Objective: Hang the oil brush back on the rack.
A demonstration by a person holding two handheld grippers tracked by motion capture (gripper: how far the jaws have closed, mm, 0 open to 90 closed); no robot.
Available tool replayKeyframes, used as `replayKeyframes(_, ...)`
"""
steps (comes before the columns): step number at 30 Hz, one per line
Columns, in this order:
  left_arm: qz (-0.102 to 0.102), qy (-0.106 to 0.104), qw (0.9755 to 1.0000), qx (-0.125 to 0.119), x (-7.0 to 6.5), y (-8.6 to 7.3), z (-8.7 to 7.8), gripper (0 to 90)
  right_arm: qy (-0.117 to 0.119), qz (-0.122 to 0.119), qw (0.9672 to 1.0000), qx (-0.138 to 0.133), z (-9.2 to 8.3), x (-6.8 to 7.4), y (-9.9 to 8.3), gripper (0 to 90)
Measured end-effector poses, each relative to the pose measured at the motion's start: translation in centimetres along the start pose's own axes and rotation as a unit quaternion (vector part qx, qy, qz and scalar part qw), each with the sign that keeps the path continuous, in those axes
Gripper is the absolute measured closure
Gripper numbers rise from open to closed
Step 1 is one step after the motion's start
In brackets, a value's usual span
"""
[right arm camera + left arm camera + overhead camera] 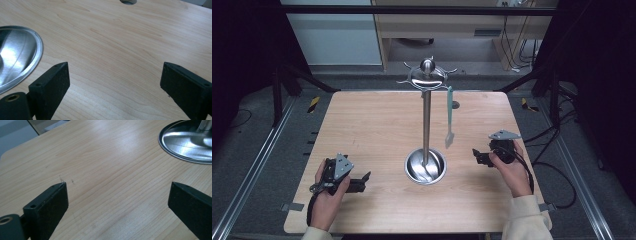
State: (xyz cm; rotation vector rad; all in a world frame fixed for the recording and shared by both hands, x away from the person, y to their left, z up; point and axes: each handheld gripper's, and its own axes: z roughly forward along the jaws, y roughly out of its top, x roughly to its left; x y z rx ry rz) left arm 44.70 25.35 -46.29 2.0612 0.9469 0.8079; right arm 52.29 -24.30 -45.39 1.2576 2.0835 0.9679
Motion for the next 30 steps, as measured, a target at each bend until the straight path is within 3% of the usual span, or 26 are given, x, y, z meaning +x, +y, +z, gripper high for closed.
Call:
replayKeyframes(14,0.003,-0.003,1.0,0.006,-0.2,0.0,0.1,2.5,0.03,0.007,0.9993,0.02,1.9,0.8,-1.2,10.5)
replayKeyframes(30,0.004,-0.005,1.0,0.007,-0.3,-0.1,0.2,2.5,0.037,0.007,0.9982,0.047,2.5,1.1,-1.6,9.7)
